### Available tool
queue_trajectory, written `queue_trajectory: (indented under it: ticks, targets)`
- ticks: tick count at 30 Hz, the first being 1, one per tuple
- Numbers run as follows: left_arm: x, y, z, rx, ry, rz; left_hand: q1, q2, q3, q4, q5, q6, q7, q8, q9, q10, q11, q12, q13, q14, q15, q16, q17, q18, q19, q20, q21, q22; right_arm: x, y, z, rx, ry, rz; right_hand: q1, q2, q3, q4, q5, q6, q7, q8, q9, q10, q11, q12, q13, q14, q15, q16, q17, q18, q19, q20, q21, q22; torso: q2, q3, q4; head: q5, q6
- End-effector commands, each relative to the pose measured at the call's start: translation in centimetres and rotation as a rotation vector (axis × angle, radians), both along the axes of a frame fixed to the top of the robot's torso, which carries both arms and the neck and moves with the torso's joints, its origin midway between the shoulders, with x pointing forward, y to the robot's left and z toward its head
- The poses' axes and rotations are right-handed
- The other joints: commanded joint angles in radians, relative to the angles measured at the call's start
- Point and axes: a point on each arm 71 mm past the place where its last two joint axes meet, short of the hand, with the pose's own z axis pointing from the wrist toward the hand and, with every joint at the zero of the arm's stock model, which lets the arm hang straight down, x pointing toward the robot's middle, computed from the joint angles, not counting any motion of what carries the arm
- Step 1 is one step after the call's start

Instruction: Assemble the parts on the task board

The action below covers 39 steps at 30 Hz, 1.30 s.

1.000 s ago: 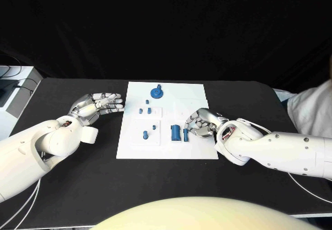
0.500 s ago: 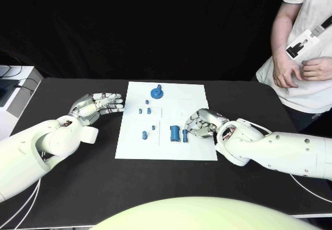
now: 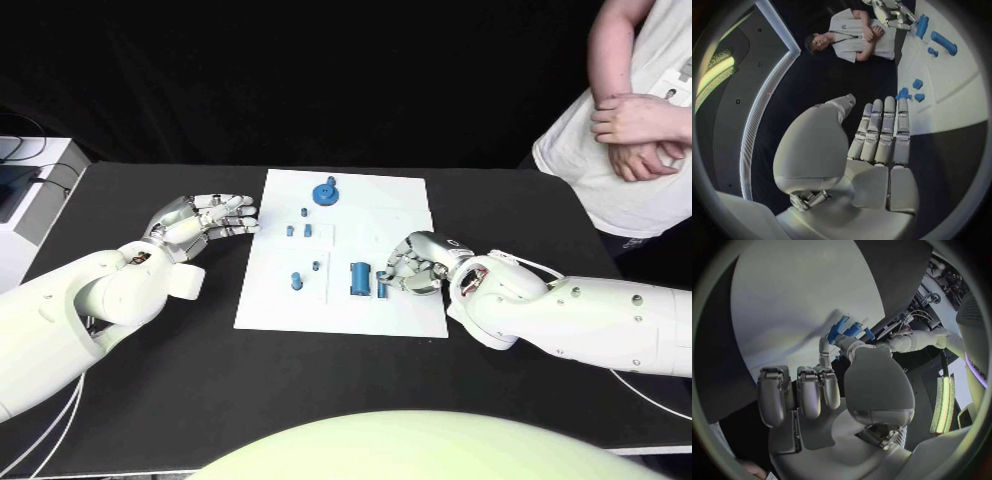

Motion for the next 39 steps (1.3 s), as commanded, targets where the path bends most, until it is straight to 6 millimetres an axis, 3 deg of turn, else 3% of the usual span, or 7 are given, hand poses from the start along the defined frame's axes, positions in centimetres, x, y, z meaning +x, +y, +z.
queue_trajectory:
  ticks: [1,22,39]
  targets:
    - [-0.03,-0.19,0.12,-0.007,-0.011,-0.012,0.006,0.004,-0.006,0.0,0.002,-0.002,0.004,-0.005,-0.001,-0.009,0.001,-0.004,0.001,0.005,0.002,-0.005,0.002,0.012,0.007,-0.002,-0.004,-0.001,-0.12,0.14,-0.05,-0.033,-0.008,0.024,0.01,0.001,0.0,0.002,0.004,-0.005,0.0,-0.004,-0.001,0.102,-0.002,0.003,0.262,0.102,-0.005,0.001,0.247,-0.003,0.092,-0.002,-0.003,0.248,-0.001,-0.0003,0.0003,0.001,0.0]
    - [-0.01,-0.14,0.09,-0.006,-0.011,-0.012,0.006,0.004,-0.006,0.0,0.002,-0.002,0.004,-0.005,-0.001,-0.009,0.001,-0.004,0.001,0.005,0.002,-0.005,0.002,0.012,0.007,-0.002,-0.004,-0.001,-0.05,-0.06,0.79,0.017,-0.093,-0.02,0.072,0.0,-0.005,-0.01,0.013,-0.002,-0.003,-0.001,-0.016,0.103,-0.005,0.005,0.263,0.103,-0.006,0.004,0.252,-0.005,0.094,-0.003,0.006,0.25,0.0,0.0001,0.0003,0.003,0.0]
    - [-0.03,-0.13,0.08,-0.005,-0.01,-0.013,0.008,0.004,-0.007,0.001,0.002,-0.004,0.006,-0.006,-0.003,-0.01,0.002,-0.005,0.001,0.005,0.003,-0.008,0.004,0.012,0.008,-0.002,-0.006,-0.003,-0.01,0.39,0.57,0.006,-0.071,0.0,0.12,0.005,-0.006,-0.025,-0.028,0.002,-0.005,0.004,-0.03,0.103,-0.006,0.005,0.263,0.103,-0.008,0.003,0.252,-0.004,0.094,-0.004,0.004,0.25,0.0,-0.001,0.0002,0.004,0.0]
